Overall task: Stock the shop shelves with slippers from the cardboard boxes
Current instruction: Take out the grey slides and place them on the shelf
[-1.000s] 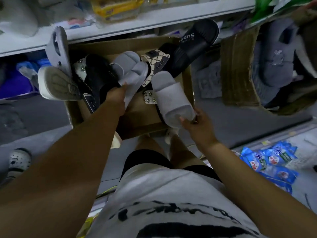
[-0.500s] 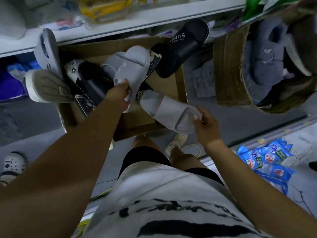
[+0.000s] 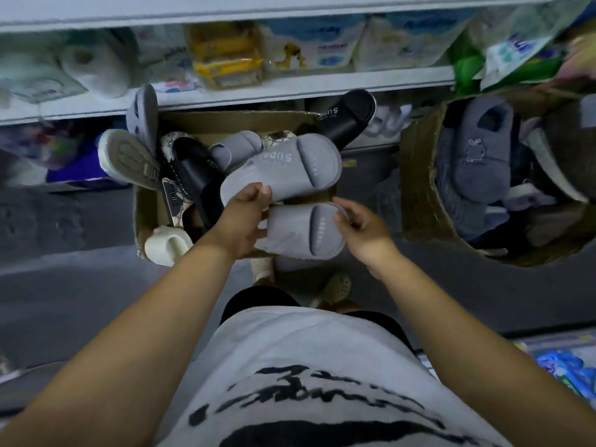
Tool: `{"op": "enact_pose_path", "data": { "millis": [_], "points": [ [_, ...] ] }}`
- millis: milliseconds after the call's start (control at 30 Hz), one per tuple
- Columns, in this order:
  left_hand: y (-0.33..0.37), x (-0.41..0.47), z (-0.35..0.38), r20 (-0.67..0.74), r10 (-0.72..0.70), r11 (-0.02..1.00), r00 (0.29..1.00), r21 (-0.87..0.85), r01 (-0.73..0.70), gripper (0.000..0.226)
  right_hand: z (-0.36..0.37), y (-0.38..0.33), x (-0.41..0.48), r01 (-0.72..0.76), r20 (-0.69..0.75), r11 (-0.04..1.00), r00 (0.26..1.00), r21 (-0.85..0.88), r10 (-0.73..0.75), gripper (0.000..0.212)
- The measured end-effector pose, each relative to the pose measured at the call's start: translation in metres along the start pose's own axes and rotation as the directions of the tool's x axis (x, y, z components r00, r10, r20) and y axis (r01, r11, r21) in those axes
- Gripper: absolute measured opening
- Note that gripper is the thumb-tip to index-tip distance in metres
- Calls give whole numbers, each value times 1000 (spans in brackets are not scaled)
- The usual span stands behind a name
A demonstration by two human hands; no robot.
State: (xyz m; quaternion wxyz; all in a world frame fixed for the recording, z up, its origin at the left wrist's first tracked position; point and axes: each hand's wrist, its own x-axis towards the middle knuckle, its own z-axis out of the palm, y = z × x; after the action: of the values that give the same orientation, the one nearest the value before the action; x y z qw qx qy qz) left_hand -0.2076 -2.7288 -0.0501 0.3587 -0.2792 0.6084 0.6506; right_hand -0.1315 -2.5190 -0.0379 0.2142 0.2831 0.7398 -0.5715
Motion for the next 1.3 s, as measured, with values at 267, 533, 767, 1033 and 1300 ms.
{"op": "enact_pose_path", "data": {
  "millis": [267, 533, 767, 1033, 1300],
  "points": [
    [-41, -51, 53, -42, 285, 944, 958, 186, -273, 22, -61, 24, -43, 28, 50, 998, 998, 49, -30, 40],
    [-27, -87, 90, -15, 499, 796, 867, 403, -451, 22, -109, -7, -54, 31, 88, 972, 995, 233, -53, 26],
    [17, -110, 96, 28, 629, 677, 777, 473, -564, 20, -89, -24, -69, 1, 97, 961, 995, 276, -29, 28],
    [44, -119, 92, 20, 661, 649, 750, 486, -585, 23, -36, -35, -79, 327, -499, 938, 836, 115, -230, 31],
    [53, -133, 61, -64, 686, 622, 725, 568, -539, 34, -6, -59, -64, 326, -568, 941, 793, 89, -221, 34]
  ]
}}
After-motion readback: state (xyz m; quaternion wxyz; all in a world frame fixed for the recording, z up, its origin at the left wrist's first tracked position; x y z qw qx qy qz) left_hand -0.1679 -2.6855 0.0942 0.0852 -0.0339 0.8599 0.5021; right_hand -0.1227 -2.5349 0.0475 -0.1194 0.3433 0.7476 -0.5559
